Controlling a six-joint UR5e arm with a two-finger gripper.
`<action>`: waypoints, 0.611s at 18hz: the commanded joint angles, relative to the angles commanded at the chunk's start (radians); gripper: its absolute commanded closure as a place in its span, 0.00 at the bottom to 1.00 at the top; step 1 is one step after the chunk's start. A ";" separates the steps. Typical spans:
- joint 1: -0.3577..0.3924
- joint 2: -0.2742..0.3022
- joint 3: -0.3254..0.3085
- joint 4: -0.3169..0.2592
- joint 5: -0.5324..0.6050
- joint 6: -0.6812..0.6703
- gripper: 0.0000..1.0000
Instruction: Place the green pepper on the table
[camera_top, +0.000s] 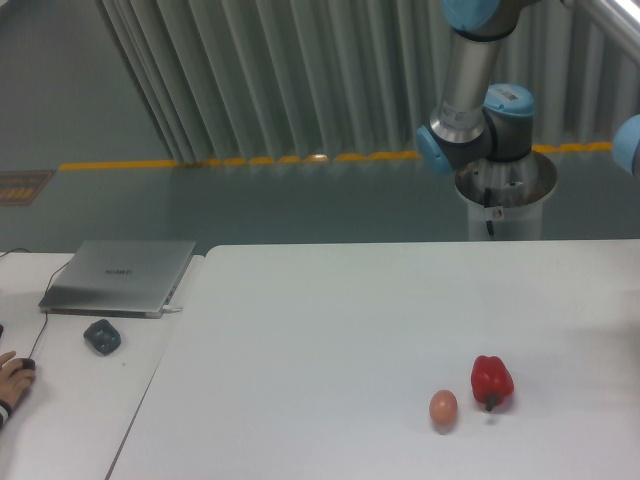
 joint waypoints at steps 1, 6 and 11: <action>0.005 0.000 -0.002 -0.003 -0.003 0.005 0.00; 0.014 0.005 -0.025 -0.003 -0.017 -0.001 0.00; 0.017 0.002 -0.031 -0.014 -0.006 -0.005 0.00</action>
